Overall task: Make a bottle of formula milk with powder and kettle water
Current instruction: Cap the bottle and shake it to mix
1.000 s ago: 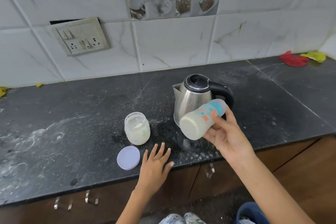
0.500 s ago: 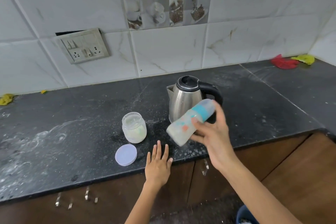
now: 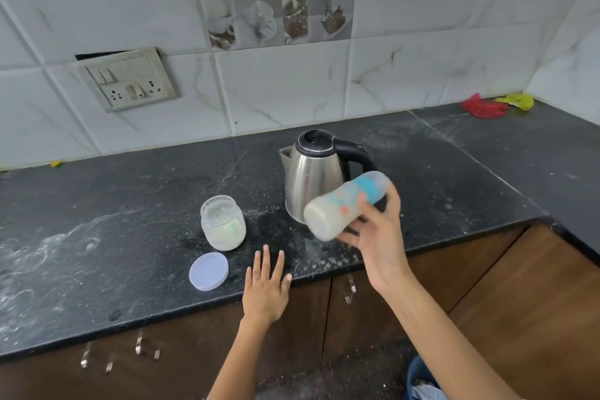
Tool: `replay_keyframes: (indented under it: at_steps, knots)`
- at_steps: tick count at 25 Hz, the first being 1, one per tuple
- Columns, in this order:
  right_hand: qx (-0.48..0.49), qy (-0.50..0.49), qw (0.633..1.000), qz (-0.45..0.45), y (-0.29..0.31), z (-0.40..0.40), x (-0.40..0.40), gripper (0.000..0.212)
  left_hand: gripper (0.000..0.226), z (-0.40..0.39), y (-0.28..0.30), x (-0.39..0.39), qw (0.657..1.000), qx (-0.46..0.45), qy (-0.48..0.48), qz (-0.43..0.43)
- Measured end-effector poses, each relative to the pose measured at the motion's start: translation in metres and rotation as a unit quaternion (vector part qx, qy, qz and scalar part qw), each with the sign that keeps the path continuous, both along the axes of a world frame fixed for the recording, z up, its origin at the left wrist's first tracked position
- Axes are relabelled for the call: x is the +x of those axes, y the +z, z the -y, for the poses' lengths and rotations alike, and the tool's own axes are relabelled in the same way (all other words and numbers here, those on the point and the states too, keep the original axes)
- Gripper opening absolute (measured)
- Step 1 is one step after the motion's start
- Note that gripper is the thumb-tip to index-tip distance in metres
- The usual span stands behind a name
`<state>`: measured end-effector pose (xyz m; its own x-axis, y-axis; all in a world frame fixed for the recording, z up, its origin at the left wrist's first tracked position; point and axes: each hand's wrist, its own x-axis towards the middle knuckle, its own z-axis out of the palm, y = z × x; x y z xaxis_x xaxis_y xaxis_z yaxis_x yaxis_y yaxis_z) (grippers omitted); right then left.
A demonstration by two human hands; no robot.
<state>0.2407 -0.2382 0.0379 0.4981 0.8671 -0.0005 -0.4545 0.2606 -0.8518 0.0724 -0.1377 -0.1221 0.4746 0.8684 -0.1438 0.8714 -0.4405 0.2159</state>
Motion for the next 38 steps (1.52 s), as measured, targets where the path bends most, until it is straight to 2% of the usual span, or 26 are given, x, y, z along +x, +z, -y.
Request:
replay_keyframes:
  at_steps: [1,2,4,5,8,9,12,15,16,19,20,23,27,30,31,34,38]
  knots:
    - [-0.009,-0.011,1.0,-0.024,0.0,-0.003,0.001,0.068,0.057,-0.001,0.001,0.002,1.0,-0.007,-0.002,-0.001]
    - [-0.033,0.008,0.999,-0.012,-0.001,-0.004,-0.001,0.069,0.057,-0.002,0.003,0.003,1.0,-0.016,-0.004,-0.005]
    - [-0.083,0.081,0.991,0.061,-0.009,-0.002,-0.007,0.075,0.057,-0.004,0.004,0.002,0.999,-0.029,-0.003,-0.012]
    - [-0.076,0.086,0.991,0.069,-0.011,-0.003,-0.007,0.075,0.057,-0.005,0.003,0.001,0.999,-0.034,-0.002,-0.013]
    - [-0.035,-0.012,0.999,-0.022,-0.013,-0.009,0.009,0.065,0.057,-0.007,0.004,0.003,0.999,-0.051,0.001,-0.012]
    - [-0.047,-0.006,0.999,-0.024,-0.012,-0.01,0.009,0.063,0.057,-0.008,0.005,0.004,0.998,-0.061,0.001,-0.012]
    - [-0.091,0.085,0.99,0.07,-0.018,-0.011,0.001,0.069,0.058,-0.013,0.006,0.004,0.996,-0.09,0.005,-0.019]
    - [-0.028,0.015,0.999,-0.003,-0.014,-0.018,0.009,0.062,0.059,-0.019,0.005,0.005,0.993,-0.115,0.004,-0.018]
    - [-0.027,0.024,0.999,-0.017,-0.012,-0.019,0.008,0.061,0.059,-0.021,0.005,0.007,0.992,-0.126,0.004,-0.017]
    - [-0.073,0.151,0.985,0.052,-0.018,-0.012,-0.009,0.071,0.063,-0.024,0.002,0.005,0.991,-0.131,0.012,-0.036]
    - [-0.064,0.15,0.985,0.053,-0.021,-0.012,-0.01,0.071,0.064,-0.026,0.0,0.004,0.991,-0.13,0.012,-0.036]
    - [-0.033,0.045,0.998,-0.031,-0.019,-0.017,0.001,0.059,0.062,-0.028,-0.003,0.007,0.989,-0.146,0.01,-0.019]
    - [-0.077,0.127,0.988,0.048,-0.025,-0.013,-0.004,0.065,0.068,-0.031,-0.003,0.011,0.987,-0.147,0.029,-0.06]
    - [-0.041,0.041,0.998,-0.014,-0.021,-0.018,0.009,0.054,0.063,-0.031,-0.002,0.013,0.987,-0.153,0.025,-0.05]
    - [-0.044,0.047,0.998,-0.016,-0.018,-0.018,0.009,0.053,0.062,-0.029,-0.002,0.013,0.987,-0.15,0.027,-0.054]
    - [-0.068,0.129,0.987,0.067,-0.023,-0.016,-0.003,0.059,0.063,-0.026,-0.004,0.012,0.988,-0.128,0.036,-0.079]
    - [-0.068,0.033,0.995,-0.058,-0.021,-0.024,0.008,0.044,0.062,-0.03,-0.001,0.013,0.986,-0.156,0.028,-0.049]
